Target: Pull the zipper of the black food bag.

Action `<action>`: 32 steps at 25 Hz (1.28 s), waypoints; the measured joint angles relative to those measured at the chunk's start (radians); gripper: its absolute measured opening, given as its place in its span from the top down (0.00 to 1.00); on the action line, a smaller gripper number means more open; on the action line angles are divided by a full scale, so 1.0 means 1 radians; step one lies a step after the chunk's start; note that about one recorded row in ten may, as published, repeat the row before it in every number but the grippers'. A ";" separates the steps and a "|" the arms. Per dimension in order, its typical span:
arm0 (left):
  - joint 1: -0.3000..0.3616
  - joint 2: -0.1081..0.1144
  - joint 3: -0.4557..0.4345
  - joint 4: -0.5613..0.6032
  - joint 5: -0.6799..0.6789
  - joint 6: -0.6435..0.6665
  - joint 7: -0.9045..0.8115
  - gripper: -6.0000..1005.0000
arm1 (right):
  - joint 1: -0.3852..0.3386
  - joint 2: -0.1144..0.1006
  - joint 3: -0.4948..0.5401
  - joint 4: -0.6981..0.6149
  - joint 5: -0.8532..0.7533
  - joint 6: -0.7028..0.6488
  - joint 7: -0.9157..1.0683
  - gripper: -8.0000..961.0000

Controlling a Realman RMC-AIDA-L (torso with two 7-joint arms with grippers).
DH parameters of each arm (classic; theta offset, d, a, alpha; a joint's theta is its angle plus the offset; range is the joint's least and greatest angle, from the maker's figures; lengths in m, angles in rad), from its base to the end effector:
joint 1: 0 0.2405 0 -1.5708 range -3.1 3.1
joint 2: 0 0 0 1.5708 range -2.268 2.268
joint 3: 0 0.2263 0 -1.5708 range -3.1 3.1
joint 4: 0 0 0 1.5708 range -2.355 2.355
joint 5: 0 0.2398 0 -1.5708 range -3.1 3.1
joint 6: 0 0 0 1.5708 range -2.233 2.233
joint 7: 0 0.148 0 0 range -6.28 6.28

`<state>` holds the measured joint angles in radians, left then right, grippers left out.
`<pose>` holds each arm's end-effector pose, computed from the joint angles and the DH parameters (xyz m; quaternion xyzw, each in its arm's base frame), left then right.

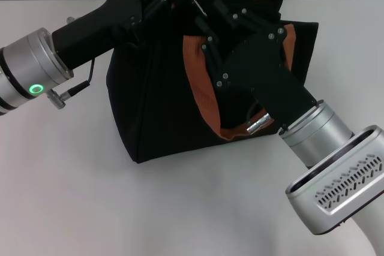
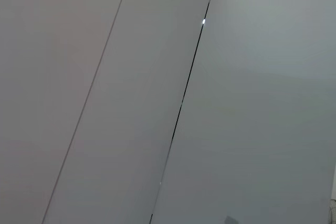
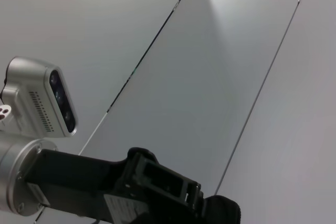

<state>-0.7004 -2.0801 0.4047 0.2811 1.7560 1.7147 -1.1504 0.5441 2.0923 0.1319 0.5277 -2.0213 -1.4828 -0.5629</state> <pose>-0.1929 0.3536 0.0025 -0.8389 -0.1687 -0.5009 0.1302 0.1556 0.2760 -0.1069 -0.7592 -0.1309 0.3877 0.5062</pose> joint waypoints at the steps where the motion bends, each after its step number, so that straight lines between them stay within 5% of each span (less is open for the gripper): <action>1: -0.001 0.000 0.000 0.000 0.000 -0.002 0.000 0.90 | 0.001 0.000 0.000 0.000 0.000 0.000 0.000 0.73; 32: 0.001 0.000 -0.004 -0.005 -0.006 -0.004 0.023 0.90 | 0.027 0.000 0.060 -0.008 -0.004 0.041 0.008 0.73</action>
<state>-0.6993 -2.0800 0.4006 0.2760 1.7498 1.7106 -1.1274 0.5707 2.0924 0.1917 0.5195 -2.0250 -1.4419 -0.5549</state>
